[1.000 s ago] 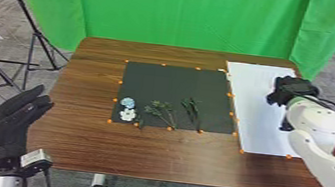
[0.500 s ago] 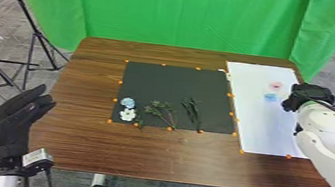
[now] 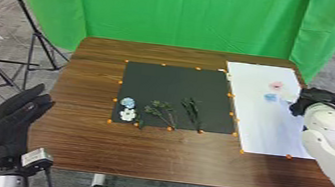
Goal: Arrange flowers
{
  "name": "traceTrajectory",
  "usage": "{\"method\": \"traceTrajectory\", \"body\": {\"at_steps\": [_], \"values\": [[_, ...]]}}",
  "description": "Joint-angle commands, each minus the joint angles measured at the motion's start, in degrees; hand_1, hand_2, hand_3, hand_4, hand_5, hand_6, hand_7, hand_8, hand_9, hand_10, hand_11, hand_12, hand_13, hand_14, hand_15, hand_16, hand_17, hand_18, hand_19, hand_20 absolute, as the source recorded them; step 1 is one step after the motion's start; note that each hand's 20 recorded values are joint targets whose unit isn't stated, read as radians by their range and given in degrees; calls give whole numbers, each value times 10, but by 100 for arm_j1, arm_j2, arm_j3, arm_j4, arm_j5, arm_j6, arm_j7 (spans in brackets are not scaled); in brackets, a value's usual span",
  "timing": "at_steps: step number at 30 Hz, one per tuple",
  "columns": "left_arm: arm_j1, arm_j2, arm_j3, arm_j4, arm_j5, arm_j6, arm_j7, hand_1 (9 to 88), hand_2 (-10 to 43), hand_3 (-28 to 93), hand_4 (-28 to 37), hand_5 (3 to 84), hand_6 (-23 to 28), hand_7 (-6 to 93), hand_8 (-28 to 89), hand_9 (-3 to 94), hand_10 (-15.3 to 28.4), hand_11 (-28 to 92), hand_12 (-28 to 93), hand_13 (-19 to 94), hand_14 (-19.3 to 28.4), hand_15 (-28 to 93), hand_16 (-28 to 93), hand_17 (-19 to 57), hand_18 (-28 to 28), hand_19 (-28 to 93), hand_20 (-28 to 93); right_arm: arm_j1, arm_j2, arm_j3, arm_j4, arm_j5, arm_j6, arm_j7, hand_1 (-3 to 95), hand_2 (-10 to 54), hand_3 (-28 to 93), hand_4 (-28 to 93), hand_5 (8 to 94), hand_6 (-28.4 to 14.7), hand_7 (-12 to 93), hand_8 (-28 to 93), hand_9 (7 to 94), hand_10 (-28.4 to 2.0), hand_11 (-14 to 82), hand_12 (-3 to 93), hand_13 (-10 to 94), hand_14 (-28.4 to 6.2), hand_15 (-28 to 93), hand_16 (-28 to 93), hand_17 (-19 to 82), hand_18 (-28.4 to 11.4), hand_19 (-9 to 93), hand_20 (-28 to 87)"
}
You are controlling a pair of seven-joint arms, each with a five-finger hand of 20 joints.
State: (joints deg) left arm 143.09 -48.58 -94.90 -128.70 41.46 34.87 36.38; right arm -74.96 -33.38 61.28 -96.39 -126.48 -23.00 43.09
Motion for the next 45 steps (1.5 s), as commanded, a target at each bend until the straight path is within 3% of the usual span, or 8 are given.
{"method": "traceTrajectory", "body": {"at_steps": [1,16,25,27,31,34,44,45], "values": [[64,19,-3,-3,-43,52,14,267,30,833,-163,407,100,179,-111,370,199,374,80,253,271,626,-157,-91,217,572,30,-46,-26,25,83,127,-65,172,328,-66,840,-257,466,-112,150,-98,447,-227,192,160,593,-134,847,114,238,-209,827,-21],[23,-187,-53,-8,158,-82,-155,268,32,835,-163,407,100,180,-111,370,199,374,79,254,271,626,-158,-91,217,573,30,-75,-30,-43,196,171,79,250,342,-63,839,-260,487,-104,158,-99,482,-215,208,159,619,-123,850,118,252,-206,837,-31],[-35,-183,-26,1,170,-86,-182,268,32,836,-163,408,100,178,-111,370,199,374,79,254,271,627,-158,-91,217,574,30,75,122,-475,292,80,542,373,435,-69,830,-277,568,-61,208,-121,612,-163,277,161,690,-90,834,140,287,-187,847,-47],[-24,-122,-10,2,106,-46,-128,268,32,836,-163,407,100,179,-111,370,199,374,80,254,271,627,-158,-91,217,574,30,103,146,-549,353,-5,667,365,449,-73,829,-279,578,-53,219,-125,634,-153,288,162,700,-85,830,146,296,-184,853,-50],[-19,-120,-4,0,98,-44,-119,268,33,836,-164,408,100,180,-111,370,198,374,80,254,271,627,-158,-91,218,574,29,137,250,-729,417,-88,1045,429,534,-94,759,-282,621,-39,269,-29,758,-93,162,311,744,-63,817,176,324,-173,873,-80],[-40,-146,-10,5,130,-65,-151,268,32,837,-163,408,100,179,-111,370,199,374,80,254,271,627,-158,-91,218,574,29,151,309,-817,482,-187,1317,422,558,-95,750,-283,668,-26,320,1,813,-69,170,341,775,-52,816,182,344,-165,881,-85],[-43,-151,-9,-4,134,-53,-182,268,32,838,-162,408,100,179,-111,370,199,375,79,254,272,627,-158,-91,218,574,29,403,456,-1276,443,-273,1898,550,569,-92,755,-283,740,-1,346,15,882,-51,180,365,821,-37,805,198,367,-159,891,-96],[-32,-104,4,-2,80,-29,-124,268,32,837,-163,408,100,179,-111,370,199,375,79,254,272,627,-158,-91,217,574,29,411,458,-1276,426,-284,1927,566,569,-93,756,-283,741,-1,345,16,884,-51,180,367,822,-36,805,199,368,-159,892,-97]]}}
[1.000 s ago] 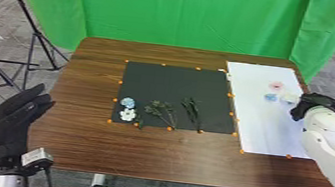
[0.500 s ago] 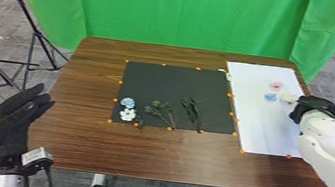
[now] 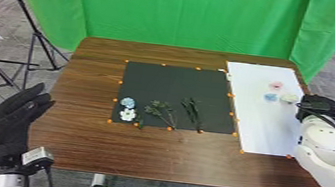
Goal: Arrange flowers
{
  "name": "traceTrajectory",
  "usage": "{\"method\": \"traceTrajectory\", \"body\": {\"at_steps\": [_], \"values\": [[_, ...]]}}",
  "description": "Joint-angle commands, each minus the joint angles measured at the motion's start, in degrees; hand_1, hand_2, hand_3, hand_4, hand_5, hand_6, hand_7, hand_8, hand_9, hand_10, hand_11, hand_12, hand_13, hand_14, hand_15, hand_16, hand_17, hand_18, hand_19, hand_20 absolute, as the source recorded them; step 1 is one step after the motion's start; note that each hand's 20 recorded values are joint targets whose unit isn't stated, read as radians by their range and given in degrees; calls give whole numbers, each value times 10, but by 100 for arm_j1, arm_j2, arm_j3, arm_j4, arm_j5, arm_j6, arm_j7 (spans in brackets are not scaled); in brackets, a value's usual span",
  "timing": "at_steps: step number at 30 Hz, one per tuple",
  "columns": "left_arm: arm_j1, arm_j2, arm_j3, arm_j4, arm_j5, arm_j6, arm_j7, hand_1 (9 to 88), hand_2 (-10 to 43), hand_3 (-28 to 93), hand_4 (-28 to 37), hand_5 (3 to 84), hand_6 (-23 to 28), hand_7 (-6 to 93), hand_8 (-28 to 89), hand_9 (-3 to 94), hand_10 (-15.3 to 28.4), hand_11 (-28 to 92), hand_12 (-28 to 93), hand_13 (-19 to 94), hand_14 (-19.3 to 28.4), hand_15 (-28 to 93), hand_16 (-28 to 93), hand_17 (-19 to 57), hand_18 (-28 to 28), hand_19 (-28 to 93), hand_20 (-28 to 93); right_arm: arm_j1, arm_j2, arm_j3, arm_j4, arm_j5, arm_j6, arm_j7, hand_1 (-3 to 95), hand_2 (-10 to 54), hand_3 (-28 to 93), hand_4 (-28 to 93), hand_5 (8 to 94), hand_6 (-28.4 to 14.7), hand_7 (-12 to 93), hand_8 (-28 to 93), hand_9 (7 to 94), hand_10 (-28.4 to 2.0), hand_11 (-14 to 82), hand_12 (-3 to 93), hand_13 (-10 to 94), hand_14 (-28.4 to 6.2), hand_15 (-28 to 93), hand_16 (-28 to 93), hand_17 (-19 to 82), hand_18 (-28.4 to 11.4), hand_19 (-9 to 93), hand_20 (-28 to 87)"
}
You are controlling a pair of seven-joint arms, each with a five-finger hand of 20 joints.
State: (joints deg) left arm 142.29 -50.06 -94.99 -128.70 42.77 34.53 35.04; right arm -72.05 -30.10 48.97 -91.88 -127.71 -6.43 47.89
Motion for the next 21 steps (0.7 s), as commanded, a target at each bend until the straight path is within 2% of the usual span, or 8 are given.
{"method": "traceTrajectory", "body": {"at_steps": [1,5,10,14,16,18,19,21], "values": [[60,71,13,-7,-74,21,29,267,32,838,-163,408,100,179,-111,370,199,375,79,254,272,627,-158,-91,217,574,29,128,146,-72,-32,-168,344,91,568,-93,759,-283,743,-1,343,18,887,-51,179,369,825,-35,804,200,368,-159,894,-99],[49,32,16,-4,-30,1,5,267,32,839,-164,408,100,180,-111,370,199,375,79,254,272,627,-158,-90,217,574,29,193,152,-112,-43,-264,502,47,571,-94,761,-283,751,-3,336,19,893,-50,176,373,831,-33,803,204,372,-159,898,-102],[64,74,18,-4,-68,24,51,268,32,838,-164,408,100,180,-111,370,199,374,80,254,272,627,-158,-91,217,574,29,243,142,-98,-187,-392,639,-57,573,-95,764,-283,757,-4,329,23,895,-51,174,377,834,-31,801,208,374,-157,900,-108],[56,145,52,1,-124,48,90,267,32,839,-164,408,100,179,-112,370,199,375,80,254,272,626,-158,-91,217,574,29,306,74,-83,-243,-394,361,-2,573,-95,767,-283,763,-6,323,25,895,-52,173,379,835,-31,800,212,375,-156,902,-111],[43,129,60,8,-122,35,95,268,33,838,-164,408,100,180,-112,370,199,375,80,254,271,627,-158,-91,217,574,29,162,-1,189,-323,-241,29,34,561,-95,774,-283,758,-8,322,30,881,-56,171,379,822,-39,795,214,361,-159,895,-116],[49,77,38,9,-71,7,53,268,33,838,-164,408,100,180,-112,370,199,375,80,254,272,627,-158,-91,217,575,29,-61,-133,603,-401,-203,-544,-49,512,-95,779,-281,705,-28,307,24,819,-83,177,346,784,-57,785,207,328,-169,879,-118],[57,63,10,6,-39,-21,9,268,33,838,-165,408,100,180,-112,370,199,375,80,254,272,627,-158,-91,217,574,29,-197,-209,831,-440,-181,-841,-92,473,-95,801,-280,667,-38,278,12,755,-115,225,284,751,-70,784,195,302,-180,868,-110],[63,41,-3,10,-29,-34,-5,267,33,838,-164,408,100,180,-111,370,199,375,79,254,272,627,-158,-91,217,574,29,-293,-329,1072,-470,-52,-1331,-42,421,-95,824,-261,601,-57,228,-90,647,-172,265,202,689,-100,796,174,265,-198,855,-90]]}}
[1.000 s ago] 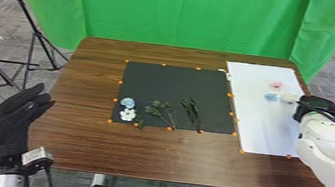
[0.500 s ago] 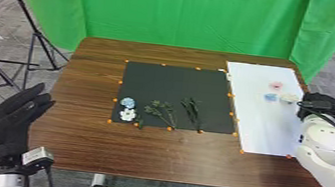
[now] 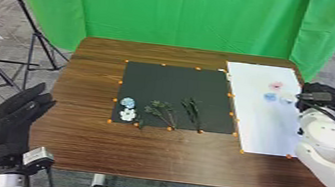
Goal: Arrange flowers
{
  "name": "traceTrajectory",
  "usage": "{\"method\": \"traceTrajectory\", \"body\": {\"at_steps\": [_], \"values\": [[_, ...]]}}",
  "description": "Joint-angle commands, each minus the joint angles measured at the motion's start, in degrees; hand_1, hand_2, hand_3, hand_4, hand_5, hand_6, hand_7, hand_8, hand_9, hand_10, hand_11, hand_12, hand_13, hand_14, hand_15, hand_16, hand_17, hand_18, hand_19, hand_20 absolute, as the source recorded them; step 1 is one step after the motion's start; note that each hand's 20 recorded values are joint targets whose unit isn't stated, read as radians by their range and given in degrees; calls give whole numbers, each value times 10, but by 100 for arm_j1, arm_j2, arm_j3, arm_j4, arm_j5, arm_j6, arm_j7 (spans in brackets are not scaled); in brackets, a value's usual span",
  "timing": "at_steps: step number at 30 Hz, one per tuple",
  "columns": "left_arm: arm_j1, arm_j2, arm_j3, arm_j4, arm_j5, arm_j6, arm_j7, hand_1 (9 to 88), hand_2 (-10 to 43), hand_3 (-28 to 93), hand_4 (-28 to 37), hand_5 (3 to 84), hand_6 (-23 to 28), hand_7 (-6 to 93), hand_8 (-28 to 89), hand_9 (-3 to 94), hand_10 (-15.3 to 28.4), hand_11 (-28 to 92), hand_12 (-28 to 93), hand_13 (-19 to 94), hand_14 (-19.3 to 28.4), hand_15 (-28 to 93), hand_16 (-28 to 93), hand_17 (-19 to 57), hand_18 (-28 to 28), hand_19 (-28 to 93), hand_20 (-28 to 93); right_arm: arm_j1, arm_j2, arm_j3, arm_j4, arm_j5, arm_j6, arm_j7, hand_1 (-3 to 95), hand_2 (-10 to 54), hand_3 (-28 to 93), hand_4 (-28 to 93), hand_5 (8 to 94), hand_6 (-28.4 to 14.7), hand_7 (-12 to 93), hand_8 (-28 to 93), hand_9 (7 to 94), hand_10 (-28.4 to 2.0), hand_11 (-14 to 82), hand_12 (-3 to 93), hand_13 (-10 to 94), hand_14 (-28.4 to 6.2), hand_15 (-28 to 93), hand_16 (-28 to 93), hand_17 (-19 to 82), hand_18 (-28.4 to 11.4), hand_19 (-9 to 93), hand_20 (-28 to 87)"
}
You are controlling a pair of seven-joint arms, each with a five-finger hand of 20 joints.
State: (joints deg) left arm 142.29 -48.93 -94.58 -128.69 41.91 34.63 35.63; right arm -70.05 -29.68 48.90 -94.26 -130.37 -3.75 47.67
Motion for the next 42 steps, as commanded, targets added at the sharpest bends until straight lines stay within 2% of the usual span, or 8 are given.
{"method": "traceTrajectory", "body": {"at_steps": [1,4,9,27,33,37,40,42], "values": [[68,-78,-45,5,53,-42,-59,268,33,838,-164,408,100,180,-111,370,199,375,79,254,272,627,-158,-91,217,574,29,-522,-404,1140,-227,259,-1709,6,402,-95,831,-257,573,-68,210,-113,604,-191,264,181,661,-114,802,167,251,-205,852,-84],[69,-79,-56,1,72,-57,-87,268,32,838,-164,408,100,180,-111,370,199,374,79,254,271,627,-158,-91,217,574,29,-577,-507,1315,-233,354,-2158,49,376,-95,830,-264,516,-96,167,-108,516,-229,224,164,614,-137,817,149,225,-220,848,-72],[61,21,-19,0,-24,-7,-7,267,32,839,-164,408,100,179,-111,370,199,375,79,254,272,627,-158,-91,217,573,29,-552,-666,1442,-220,485,-2670,146,366,-95,823,-271,489,-110,142,-97,489,-243,200,163,603,-144,826,138,216,-226,847,-61],[8,-160,-47,18,149,-113,-125,267,31,842,-164,409,101,178,-111,370,199,374,79,254,272,627,-158,-91,217,574,29,-435,-582,1208,-11,816,-2459,339,374,-95,814,-276,482,-113,135,-86,498,-246,191,166,622,-140,849,120,228,-229,848,-42],[-14,-111,-23,21,90,-90,-68,267,33,841,-164,408,101,179,-110,370,199,375,80,254,272,627,-158,-91,218,574,29,-402,-578,1135,55,931,-2204,331,403,-95,821,-275,510,-101,149,-90,562,-217,218,165,660,-126,851,126,254,-222,856,-44],[-25,-140,-26,18,126,-107,-89,267,34,840,-164,409,101,179,-111,370,199,374,79,254,272,626,-158,-91,217,574,29,-338,-531,972,112,860,-2035,314,438,-95,815,-278,542,-82,174,-101,612,-193,240,162,687,-110,846,135,272,-214,861,-50],[-45,-135,-16,23,131,-111,-100,267,34,839,-164,409,101,179,-111,369,199,375,80,254,272,627,-158,-91,217,574,29,-309,-471,841,139,825,-1750,328,477,-95,797,-280,589,-64,197,-113,681,-157,244,187,716,-97,835,150,290,-205,868,-62],[-29,-107,-6,23,98,-92,-69,268,35,839,-164,409,102,178,-111,370,199,375,80,255,272,626,-158,-91,217,574,29,-305,-435,768,153,747,-1619,320,526,-95,751,-282,634,-49,235,-21,764,-116,165,278,744,-82,824,167,303,-197,876,-80]]}}
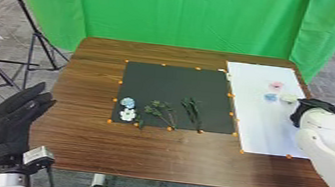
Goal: Arrange flowers
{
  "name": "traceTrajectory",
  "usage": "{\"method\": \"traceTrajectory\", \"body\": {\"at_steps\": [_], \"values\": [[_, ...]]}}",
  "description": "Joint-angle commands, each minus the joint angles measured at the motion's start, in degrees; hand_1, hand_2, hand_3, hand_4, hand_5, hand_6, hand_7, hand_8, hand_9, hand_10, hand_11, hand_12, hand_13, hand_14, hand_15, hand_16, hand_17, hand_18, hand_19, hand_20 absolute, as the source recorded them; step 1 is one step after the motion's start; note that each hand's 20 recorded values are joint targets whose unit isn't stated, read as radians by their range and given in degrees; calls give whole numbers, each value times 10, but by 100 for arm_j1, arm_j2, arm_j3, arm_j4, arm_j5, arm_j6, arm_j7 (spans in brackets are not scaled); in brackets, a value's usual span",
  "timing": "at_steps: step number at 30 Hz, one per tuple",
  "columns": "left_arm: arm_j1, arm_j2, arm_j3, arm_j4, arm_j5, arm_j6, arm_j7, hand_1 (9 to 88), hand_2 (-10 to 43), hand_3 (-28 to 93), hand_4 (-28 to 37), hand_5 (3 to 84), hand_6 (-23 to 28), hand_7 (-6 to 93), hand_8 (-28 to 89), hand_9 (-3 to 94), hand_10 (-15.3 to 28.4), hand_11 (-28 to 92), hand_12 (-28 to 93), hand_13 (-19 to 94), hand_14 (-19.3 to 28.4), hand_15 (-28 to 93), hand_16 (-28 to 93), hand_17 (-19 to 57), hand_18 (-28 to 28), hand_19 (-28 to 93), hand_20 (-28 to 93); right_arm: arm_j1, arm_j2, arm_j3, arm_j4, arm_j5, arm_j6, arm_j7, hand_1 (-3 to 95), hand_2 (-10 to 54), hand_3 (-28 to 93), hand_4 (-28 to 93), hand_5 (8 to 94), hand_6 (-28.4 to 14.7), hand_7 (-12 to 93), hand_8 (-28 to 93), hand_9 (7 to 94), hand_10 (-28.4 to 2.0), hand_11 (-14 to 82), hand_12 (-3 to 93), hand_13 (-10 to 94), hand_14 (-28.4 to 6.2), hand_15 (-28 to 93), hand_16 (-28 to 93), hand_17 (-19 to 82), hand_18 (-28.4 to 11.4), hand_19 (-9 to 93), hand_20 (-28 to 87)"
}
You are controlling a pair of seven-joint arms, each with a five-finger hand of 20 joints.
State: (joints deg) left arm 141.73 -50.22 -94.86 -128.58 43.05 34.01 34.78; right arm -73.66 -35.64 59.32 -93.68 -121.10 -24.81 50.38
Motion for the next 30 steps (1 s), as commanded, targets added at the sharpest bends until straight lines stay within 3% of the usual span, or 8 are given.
{"method": "traceTrajectory", "body": {"at_steps": [1,8,10,14,19,25,29,30], "values": [[25,51,34,13,-46,-7,38,268,34,839,-164,409,102,178,-111,370,198,375,80,255,272,627,-158,-91,217,574,29,62,168,-294,105,-200,517,39,541,-95,738,-282,647,-47,245,-1,786,-105,142,299,750,-78,822,171,307,-194,877,-83],[15,13,28,10,-11,-26,10,267,34,840,-164,410,102,178,-110,370,199,374,79,254,272,626,-158,-91,217,574,29,121,290,-553,149,-345,1043,51,583,-95,726,-282,724,-16,297,20,873,-65,132,347,794,-56,808,190,324,-176,877,-89],[13,46,39,14,-38,-15,28,268,35,839,-164,410,102,177,-110,370,199,375,79,254,272,626,-158,-91,217,574,29,158,331,-643,165,-388,1189,71,585,-95,727,-283,738,-13,302,23,881,-64,134,349,799,-53,806,193,327,-174,878,-89],[7,-26,22,13,32,-54,-25,267,35,840,-164,410,102,178,-110,370,199,374,79,254,272,627,-158,-91,217,574,29,246,435,-860,174,-460,1579,96,587,-95,736,-283,761,-6,304,31,902,-63,140,355,813,-49,804,196,335,-169,882,-90],[28,45,37,7,-39,-3,33,267,35,840,-165,410,102,177,-110,370,199,374,79,254,272,627,-158,-91,217,574,28,275,533,-961,126,-610,2029,95,583,-95,747,-283,772,-4,298,43,915,-60,146,359,827,-45,800,201,347,-166,888,-93],[72,73,28,-8,-79,35,65,267,35,840,-164,410,102,177,-110,370,199,375,79,254,272,627,-158,-91,217,573,29,114,558,-761,-204,-857,2250,-136,580,-95,752,-283,777,-5,291,48,918,-57,150,363,832,-42,797,206,352,-165,893,-97],[74,8,-5,-10,-15,-8,-2,267,35,840,-164,410,102,178,-110,370,199,375,79,254,272,627,-158,-91,217,574,29,196,601,-863,-469,-933,2456,-328,579,-95,755,-283,778,-5,289,49,918,-56,149,365,831,-42,796,210,352,-165,895,-102],[90,49,-2,-15,-52,12,29,266,35,840,-164,410,102,177,-110,370,199,375,79,254,272,627,-158,-91,217,574,29,241,598,-913,-539,-963,2486,-375,579,-95,756,-283,780,-5,289,49,918,-56,149,366,831,-42,796,211,352,-165,895,-102]]}}
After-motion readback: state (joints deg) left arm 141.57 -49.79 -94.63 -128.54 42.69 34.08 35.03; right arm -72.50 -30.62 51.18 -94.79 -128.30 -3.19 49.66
